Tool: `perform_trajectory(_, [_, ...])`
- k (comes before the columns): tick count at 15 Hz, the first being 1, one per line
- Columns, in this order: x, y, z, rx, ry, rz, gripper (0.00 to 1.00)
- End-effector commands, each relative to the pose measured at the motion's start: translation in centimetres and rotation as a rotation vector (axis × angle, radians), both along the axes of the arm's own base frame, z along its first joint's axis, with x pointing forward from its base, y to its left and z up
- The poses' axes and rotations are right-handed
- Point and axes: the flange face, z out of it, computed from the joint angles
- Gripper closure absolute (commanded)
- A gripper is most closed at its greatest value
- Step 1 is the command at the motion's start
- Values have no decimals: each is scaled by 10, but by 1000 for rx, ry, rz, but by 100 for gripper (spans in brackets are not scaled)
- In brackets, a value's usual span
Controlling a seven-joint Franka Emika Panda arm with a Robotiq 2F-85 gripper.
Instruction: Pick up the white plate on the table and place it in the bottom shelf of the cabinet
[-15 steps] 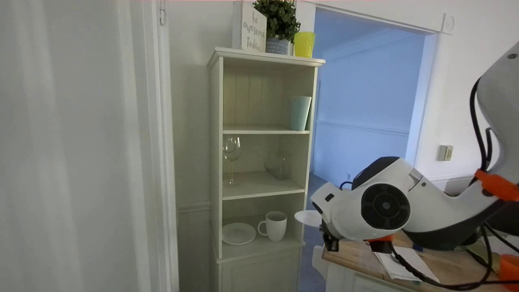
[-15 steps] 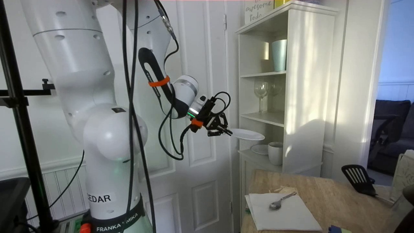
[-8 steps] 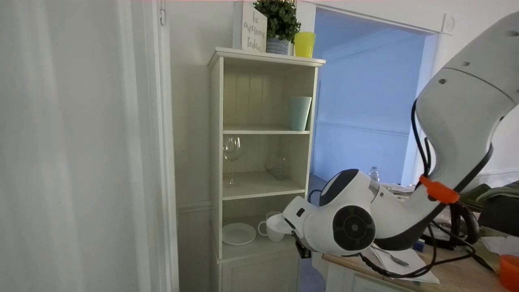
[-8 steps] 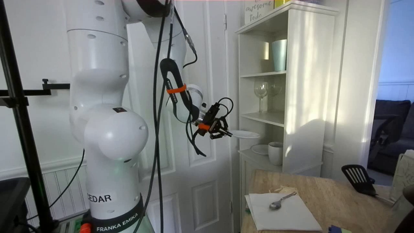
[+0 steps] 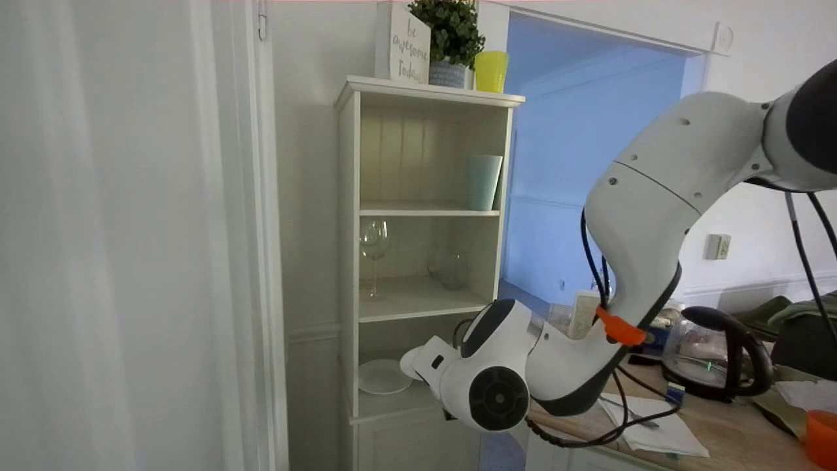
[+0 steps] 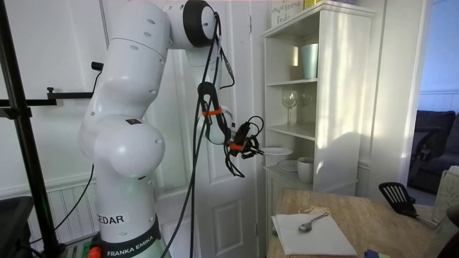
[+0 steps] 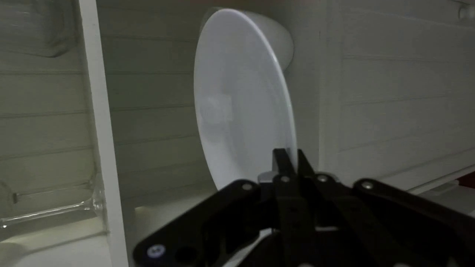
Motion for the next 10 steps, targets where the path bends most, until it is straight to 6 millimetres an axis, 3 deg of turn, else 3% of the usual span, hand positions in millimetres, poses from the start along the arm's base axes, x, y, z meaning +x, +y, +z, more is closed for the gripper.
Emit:
perform_trajectory(1, [35,16,-13,-7,-37,18,99])
perform_trajectory(3, [50,22,-18,-2,-42,36,99])
perform_trajectory(4, [31,14,-14,8,-16,9,95])
perform_trajectory(6, [42,19,-19,13,-20,10,95])
perform_trajectory(10, [46,20,-22,14,-19,9,95])
